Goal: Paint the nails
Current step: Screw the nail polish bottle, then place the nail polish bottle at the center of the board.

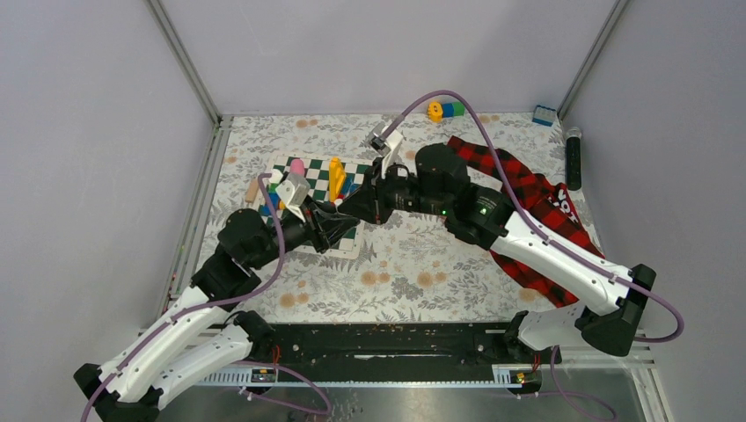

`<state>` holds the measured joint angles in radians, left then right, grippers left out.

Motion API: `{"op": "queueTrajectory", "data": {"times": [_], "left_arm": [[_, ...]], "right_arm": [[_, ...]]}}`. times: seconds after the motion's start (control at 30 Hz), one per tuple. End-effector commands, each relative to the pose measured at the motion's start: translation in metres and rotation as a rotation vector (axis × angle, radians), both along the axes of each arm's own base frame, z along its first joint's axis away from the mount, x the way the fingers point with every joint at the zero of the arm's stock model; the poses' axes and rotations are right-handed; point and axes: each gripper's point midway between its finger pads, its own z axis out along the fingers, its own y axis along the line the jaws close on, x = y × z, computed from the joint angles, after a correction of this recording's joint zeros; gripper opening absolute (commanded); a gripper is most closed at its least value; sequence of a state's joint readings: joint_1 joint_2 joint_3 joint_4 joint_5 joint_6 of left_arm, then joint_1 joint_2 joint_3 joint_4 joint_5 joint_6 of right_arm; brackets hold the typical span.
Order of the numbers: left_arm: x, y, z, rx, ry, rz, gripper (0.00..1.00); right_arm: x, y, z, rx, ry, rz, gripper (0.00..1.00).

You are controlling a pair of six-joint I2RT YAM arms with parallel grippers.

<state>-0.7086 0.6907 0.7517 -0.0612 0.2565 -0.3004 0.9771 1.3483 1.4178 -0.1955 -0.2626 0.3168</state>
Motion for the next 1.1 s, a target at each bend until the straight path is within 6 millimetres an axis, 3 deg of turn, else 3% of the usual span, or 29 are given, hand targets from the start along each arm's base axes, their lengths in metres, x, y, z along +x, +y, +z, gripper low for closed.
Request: {"op": "queueTrajectory", "data": {"times": [0.0,0.1,0.27,0.37,0.57,0.7,1.07], "left_arm": [[0.032,0.02,0.034,-0.004,-0.143,0.202,0.0],[0.03,0.018,0.034,0.002,-0.15,0.18,0.0],[0.014,0.009,0.042,-0.016,-0.21,0.084,0.0],[0.006,0.004,0.045,-0.02,-0.232,0.027,0.0],[-0.01,-0.011,0.046,-0.019,-0.251,-0.104,0.0],[-0.017,-0.018,0.044,-0.01,-0.251,-0.168,0.0],[-0.018,-0.027,0.037,0.008,-0.216,-0.216,0.0]], "right_arm": [[-0.013,0.005,-0.021,-0.098,0.099,-0.069,0.0],[-0.009,0.003,-0.012,-0.082,0.087,-0.097,0.0],[0.004,-0.027,0.009,-0.071,-0.019,-0.207,0.4],[0.007,-0.042,0.016,-0.067,-0.042,-0.243,0.49],[0.002,-0.051,0.027,-0.028,-0.039,-0.236,0.52],[-0.005,-0.045,0.035,-0.002,-0.038,-0.184,0.55],[-0.007,-0.022,0.021,-0.059,-0.002,-0.122,0.51]]}}
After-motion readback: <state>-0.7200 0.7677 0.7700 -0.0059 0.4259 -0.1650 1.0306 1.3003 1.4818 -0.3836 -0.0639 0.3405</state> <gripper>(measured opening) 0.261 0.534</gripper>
